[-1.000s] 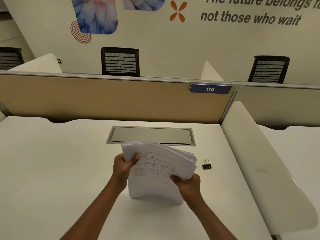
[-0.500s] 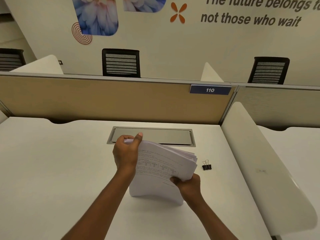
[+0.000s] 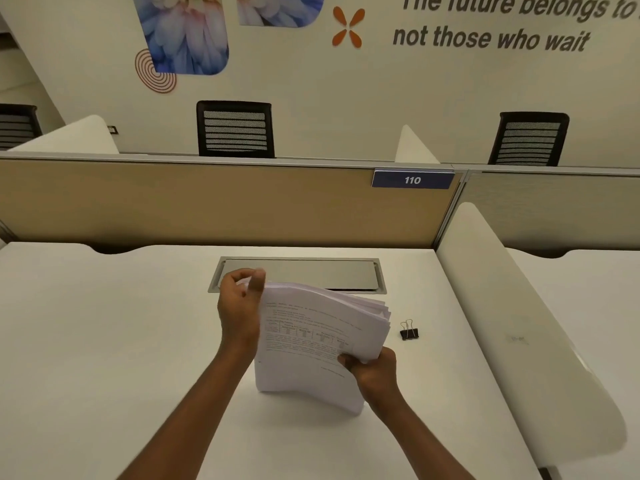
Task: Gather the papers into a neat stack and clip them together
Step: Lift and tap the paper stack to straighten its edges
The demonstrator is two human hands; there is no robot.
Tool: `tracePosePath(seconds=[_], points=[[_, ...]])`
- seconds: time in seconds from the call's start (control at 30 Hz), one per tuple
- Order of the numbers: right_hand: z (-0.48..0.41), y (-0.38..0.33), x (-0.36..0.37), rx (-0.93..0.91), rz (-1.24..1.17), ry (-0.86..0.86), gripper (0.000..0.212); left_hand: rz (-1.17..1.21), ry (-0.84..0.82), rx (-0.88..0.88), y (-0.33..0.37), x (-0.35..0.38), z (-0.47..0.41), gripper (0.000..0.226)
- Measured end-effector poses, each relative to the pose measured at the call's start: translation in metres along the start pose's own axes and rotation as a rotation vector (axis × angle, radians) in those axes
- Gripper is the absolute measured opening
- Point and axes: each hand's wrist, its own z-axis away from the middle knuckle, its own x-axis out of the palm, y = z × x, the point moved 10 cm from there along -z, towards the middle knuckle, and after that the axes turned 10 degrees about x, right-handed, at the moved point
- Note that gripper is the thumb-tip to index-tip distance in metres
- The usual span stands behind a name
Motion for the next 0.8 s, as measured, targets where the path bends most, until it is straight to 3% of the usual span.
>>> tracePosePath(seconds=[0.1,0.17,0.27,0.43,0.57,0.8], points=[[0.0,-0.001,0.001,-0.013,0.0,-0.006,0.038,0.171,-0.223,-0.035,-0.033,0.003,0.0,0.097],[0.001,-0.003,0.001,-0.024,0.005,-0.011,0.038,0.121,-0.405,-0.092,-0.061,0.01,0.009,0.095],[0.001,-0.003,0.001,-0.023,0.002,-0.018,0.036,0.071,-0.522,-0.229,-0.092,0.02,0.025,0.087],[-0.002,-0.004,0.0,-0.007,0.006,-0.004,0.035,0.09,-0.508,-0.327,-0.106,0.029,0.032,0.087],[-0.006,-0.002,-0.003,0.02,-0.029,0.007,0.035,0.103,-0.458,-0.305,-0.104,0.03,0.036,0.079],[-0.012,-0.008,-0.003,0.014,-0.045,0.021,0.035,0.125,-0.376,-0.265,-0.103,0.02,0.038,0.035]])
